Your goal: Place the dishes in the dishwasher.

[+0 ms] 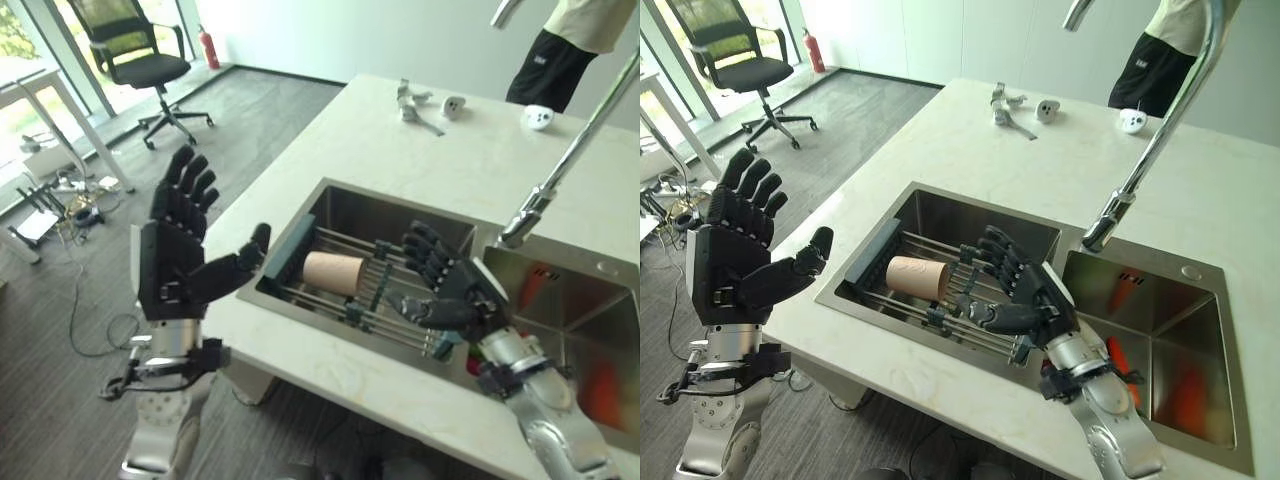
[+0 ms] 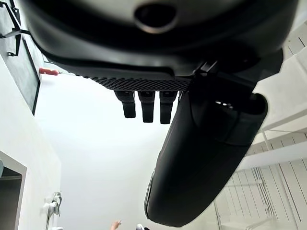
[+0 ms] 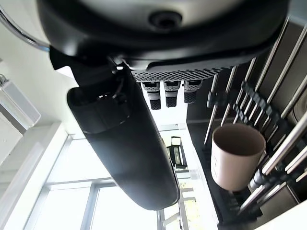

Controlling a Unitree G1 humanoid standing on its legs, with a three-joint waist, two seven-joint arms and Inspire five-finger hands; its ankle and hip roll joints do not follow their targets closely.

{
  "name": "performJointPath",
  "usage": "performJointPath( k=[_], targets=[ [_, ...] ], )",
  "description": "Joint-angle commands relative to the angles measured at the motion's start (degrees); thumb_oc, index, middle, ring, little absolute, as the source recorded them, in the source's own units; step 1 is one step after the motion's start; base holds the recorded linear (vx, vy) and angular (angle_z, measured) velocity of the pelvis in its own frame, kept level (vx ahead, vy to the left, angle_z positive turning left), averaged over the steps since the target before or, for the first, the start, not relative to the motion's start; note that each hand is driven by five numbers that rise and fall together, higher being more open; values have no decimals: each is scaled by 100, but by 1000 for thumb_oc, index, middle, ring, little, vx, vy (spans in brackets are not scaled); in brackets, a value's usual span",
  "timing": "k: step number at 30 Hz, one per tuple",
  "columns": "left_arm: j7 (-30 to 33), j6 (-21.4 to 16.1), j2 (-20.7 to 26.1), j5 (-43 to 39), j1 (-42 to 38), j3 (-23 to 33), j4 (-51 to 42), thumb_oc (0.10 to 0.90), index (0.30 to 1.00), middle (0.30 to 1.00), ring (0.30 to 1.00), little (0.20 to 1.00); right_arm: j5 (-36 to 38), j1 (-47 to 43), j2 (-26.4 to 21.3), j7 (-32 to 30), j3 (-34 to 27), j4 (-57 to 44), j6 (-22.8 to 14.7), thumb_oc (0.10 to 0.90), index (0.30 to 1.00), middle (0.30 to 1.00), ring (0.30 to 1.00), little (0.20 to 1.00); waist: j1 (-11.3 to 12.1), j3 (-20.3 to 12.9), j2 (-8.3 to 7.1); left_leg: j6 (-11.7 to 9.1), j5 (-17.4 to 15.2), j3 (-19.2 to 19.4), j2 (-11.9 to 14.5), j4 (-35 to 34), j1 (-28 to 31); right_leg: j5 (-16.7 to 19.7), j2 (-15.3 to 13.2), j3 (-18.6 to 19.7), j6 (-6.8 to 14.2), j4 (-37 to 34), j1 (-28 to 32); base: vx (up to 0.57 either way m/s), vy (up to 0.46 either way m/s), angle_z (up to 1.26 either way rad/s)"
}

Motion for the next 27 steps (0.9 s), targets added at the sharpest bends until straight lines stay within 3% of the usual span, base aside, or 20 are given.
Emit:
performJointPath(
  k=[1,3,4,5,8,11,14,20,23,24,27],
  targets=[
    [-289,-505,73,-18,-126,244,-514,800,900,900,900,900,288,-593,185,-6,-335,-320,-777,800,900,900,900,900,-102,-432,-11,-149,625,-376,966,-1492,349,145,227,156,628,-301,88,185,281,-6],
    [-276,-517,94,-10,-47,315,-542,800,900,900,900,900,305,-617,200,44,-367,-294,-768,800,900,900,900,900,-58,-450,104,-197,553,-695,1195,-1646,225,92,341,334,661,-301,55,131,276,-48],
    [-244,-551,117,-8,13,369,-571,800,900,900,900,900,265,-670,176,100,-379,-297,-735,800,900,900,900,900,16,-464,224,-277,715,-1223,1353,-1646,-82,43,442,612,680,-301,-36,116,306,-85],
    [-206,-596,105,60,2,401,-573,800,900,900,900,900,250,-741,116,98,-363,-283,-738,800,900,900,900,900,-2,-500,236,-259,415,-1358,1300,-1646,-105,56,411,749,710,-301,-147,113,356,-91],
    [-65,-510,188,78,-209,341,-403,800,900,900,900,900,224,-755,89,-53,-351,-264,-717,800,900,900,900,900,-160,-596,353,-297,-52,-1175,1336,-1646,-48,142,264,652,806,-301,-235,60,223,-114],
    [-214,-349,256,240,-374,345,-321,800,900,900,900,900,236,-668,112,13,-433,-301,-665,800,900,900,900,900,-253,-677,421,-305,-251,-1119,1294,-1646,2,170,118,593,895,-301,-201,91,177,-5],
    [-546,-77,438,507,-394,375,-305,800,900,900,900,900,86,-594,104,26,-484,-340,-572,800,900,900,900,900,-312,-707,475,-284,-364,-1065,1300,-1646,42,167,44,565,957,-301,-174,85,140,-7],
    [-958,-19,798,403,-333,630,-272,800,900,900,900,900,134,-548,67,89,-679,-376,-438,800,900,900,900,900,-297,-724,453,-233,-480,-995,1270,-1646,149,172,-74,537,1044,-301,-133,43,52,5],
    [-1440,478,1050,808,-331,615,-307,800,900,900,900,900,153,-624,16,25,-679,-403,-376,800,900,900,900,900,-270,-720,446,-216,-528,-951,1271,-1646,187,153,-110,555,1064,-301,-109,-1,14,-10],
    [-1601,709,1145,613,-394,606,-299,800,900,900,900,900,184,-655,-18,1,-691,-430,-334,800,900,900,900,900,-268,-729,449,-210,-542,-926,1271,-1646,202,144,-128,547,1077,-301,-100,-13,1,-9],
    [-1901,943,1347,564,-622,456,-202,800,900,900,900,900,98,-803,-19,-35,-612,-359,-320,800,900,900,900,900,-299,-747,481,-212,-573,-807,1309,-1646,265,148,-177,514,1111,-301,-66,-20,-16,-13]
  ],
)
